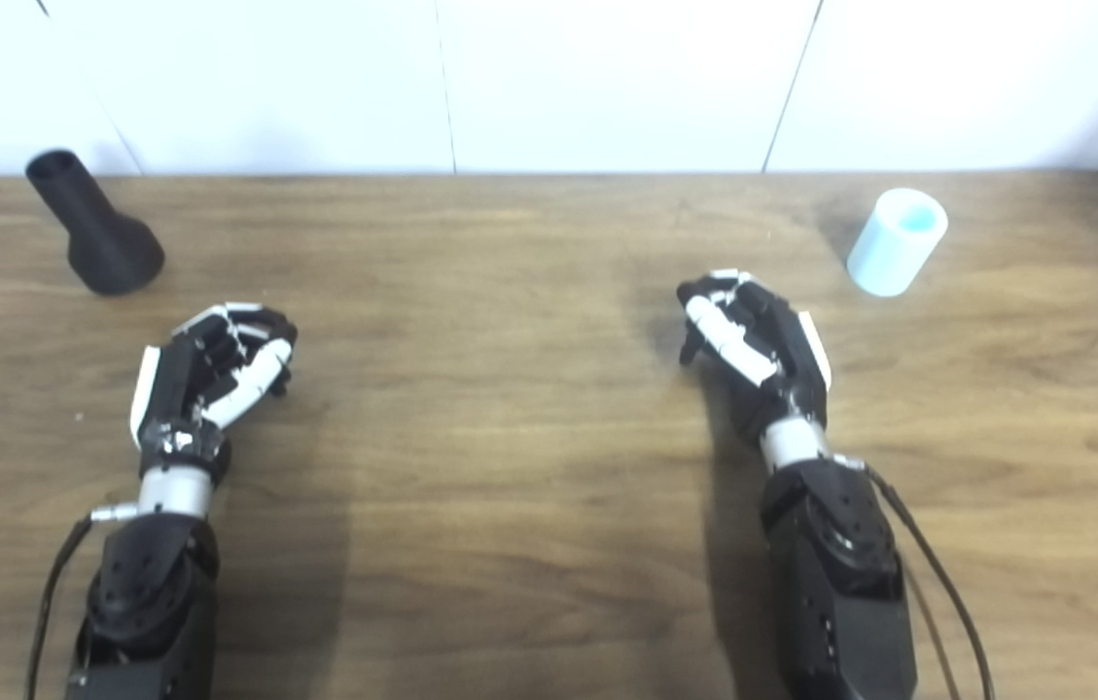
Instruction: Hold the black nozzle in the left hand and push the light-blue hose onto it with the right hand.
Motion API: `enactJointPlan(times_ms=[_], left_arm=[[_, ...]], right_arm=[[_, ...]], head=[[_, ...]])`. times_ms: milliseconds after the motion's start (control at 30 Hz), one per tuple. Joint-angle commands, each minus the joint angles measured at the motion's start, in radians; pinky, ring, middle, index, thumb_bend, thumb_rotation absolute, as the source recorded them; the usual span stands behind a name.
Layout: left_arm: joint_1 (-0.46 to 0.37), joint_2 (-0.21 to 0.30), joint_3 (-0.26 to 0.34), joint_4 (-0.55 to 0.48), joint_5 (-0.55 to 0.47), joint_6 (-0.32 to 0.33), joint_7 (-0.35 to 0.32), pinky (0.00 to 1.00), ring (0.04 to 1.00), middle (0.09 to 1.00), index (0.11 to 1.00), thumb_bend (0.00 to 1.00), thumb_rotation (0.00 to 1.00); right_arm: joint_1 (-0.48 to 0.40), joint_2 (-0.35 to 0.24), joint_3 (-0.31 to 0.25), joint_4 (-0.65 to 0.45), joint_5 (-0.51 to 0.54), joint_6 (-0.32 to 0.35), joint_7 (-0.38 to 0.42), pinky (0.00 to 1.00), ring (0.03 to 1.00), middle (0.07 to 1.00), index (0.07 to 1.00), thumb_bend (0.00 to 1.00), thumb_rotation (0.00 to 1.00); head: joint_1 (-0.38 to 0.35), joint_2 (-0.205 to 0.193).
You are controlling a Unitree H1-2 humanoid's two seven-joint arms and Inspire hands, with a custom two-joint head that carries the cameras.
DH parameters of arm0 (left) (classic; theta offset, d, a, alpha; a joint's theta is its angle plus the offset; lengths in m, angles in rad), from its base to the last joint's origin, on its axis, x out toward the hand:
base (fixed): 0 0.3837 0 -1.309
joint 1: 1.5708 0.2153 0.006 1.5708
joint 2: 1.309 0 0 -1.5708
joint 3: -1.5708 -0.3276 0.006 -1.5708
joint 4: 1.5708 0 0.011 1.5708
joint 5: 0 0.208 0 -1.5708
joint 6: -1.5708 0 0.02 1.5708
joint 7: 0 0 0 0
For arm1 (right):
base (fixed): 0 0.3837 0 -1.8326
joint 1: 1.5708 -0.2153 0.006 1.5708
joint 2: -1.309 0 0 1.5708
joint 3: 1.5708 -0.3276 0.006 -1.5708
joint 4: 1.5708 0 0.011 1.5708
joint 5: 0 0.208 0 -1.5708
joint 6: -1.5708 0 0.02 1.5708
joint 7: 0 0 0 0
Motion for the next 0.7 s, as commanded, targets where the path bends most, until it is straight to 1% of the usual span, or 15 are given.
enactJointPlan(times_ms=[0,67,133,200,300,500,667], left_arm=[[-0.006,-0.002,-0.002,0.010,-0.008,-0.039,-0.006,0.25,0.297,0.360,0.479,0.48,0.04],[-0.004,0.000,-0.004,0.016,-0.003,-0.047,-0.004,0.25,0.299,0.362,0.479,0.48,0.04],[-0.003,0.001,-0.007,0.023,0.004,-0.054,-0.002,0.26,0.304,0.366,0.479,0.48,0.05],[-0.001,0.001,-0.010,0.029,0.012,-0.062,0.000,0.26,0.307,0.367,0.479,0.48,0.05],[0.001,0.007,-0.017,0.040,0.029,-0.080,0.001,0.27,0.308,0.366,0.480,0.48,0.04],[0.001,0.004,-0.017,0.046,0.050,-0.076,0.014,0.27,0.316,0.371,0.480,0.48,0.05],[0.003,-0.002,-0.012,0.043,0.048,-0.068,0.014,0.28,0.321,0.374,0.480,0.49,0.05]], right_arm=[[-0.009,-0.008,0.004,0.006,-0.004,-0.024,0.015,0.18,0.209,0.276,0.377,0.19,0.17],[-0.006,-0.011,0.006,0.012,-0.004,-0.035,0.020,0.18,0.210,0.275,0.377,0.19,0.19],[-0.005,-0.010,0.005,0.018,0.000,-0.038,0.022,0.18,0.211,0.274,0.378,0.19,0.20],[-0.004,-0.008,0.002,0.024,0.005,-0.041,0.025,0.18,0.210,0.271,0.380,0.19,0.20],[-0.003,-0.009,0.002,0.034,0.011,-0.046,0.028,0.18,0.207,0.266,0.386,0.20,0.19],[0.000,-0.014,0.009,0.043,0.002,-0.053,0.035,0.17,0.201,0.256,0.382,0.20,0.19],[0.001,-0.012,0.007,0.048,0.008,-0.066,0.043,0.17,0.198,0.253,0.383,0.20,0.18]], head=[[0.001,-0.005],[0.003,-0.011],[0.008,-0.031],[0.011,-0.041],[0.012,-0.054],[0.012,-0.066],[0.015,-0.073]])
